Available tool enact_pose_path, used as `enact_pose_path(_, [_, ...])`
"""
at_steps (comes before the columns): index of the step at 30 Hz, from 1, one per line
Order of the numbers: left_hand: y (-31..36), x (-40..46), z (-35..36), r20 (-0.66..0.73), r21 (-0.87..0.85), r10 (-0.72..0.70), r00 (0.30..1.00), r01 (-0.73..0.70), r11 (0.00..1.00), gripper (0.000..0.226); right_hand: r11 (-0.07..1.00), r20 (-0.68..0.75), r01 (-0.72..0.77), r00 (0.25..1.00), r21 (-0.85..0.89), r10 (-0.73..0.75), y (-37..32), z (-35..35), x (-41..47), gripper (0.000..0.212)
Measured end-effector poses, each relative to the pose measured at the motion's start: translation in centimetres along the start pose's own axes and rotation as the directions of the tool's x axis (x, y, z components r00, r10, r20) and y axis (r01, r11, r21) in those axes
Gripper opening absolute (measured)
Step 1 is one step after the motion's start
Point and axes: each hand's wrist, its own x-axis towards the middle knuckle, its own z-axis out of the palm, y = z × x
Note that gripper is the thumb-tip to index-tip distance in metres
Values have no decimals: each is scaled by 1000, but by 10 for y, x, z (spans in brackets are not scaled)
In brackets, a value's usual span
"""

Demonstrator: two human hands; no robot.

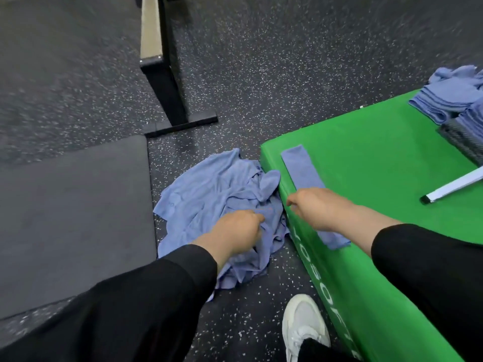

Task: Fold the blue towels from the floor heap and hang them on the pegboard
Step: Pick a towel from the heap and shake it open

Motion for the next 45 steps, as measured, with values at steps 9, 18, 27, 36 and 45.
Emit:
enact_pose_path(9, [-135, -97, -10, 5, -22, -303, 953, 303, 953, 31, 972, 189, 161, 974, -174, -127, -103, -64, 91, 38])
enact_pose_path(18, [-148, -89, -2, 11, -215, -265, 964, 261, 941, 32, 993, 315, 46, 949, -111, -9, -146, 34, 122, 71])
enact_pose_path(27, [-141, -85, -7, 13, -255, -243, 970, 238, 937, 36, 988, -76, -65, 994, 137, 76, -137, 52, 134, 17])
enact_pose_path(36, [-115, -103, -50, -214, -473, -348, 913, 215, 855, 34, 493, -243, 26, 892, 870, 382, -152, -43, 89, 20])
enact_pose_path(45, [-51, -162, -137, -440, -823, -508, 741, -105, 559, 21, 28, -254, 261, 900, 965, 354, -185, -160, -16, 31])
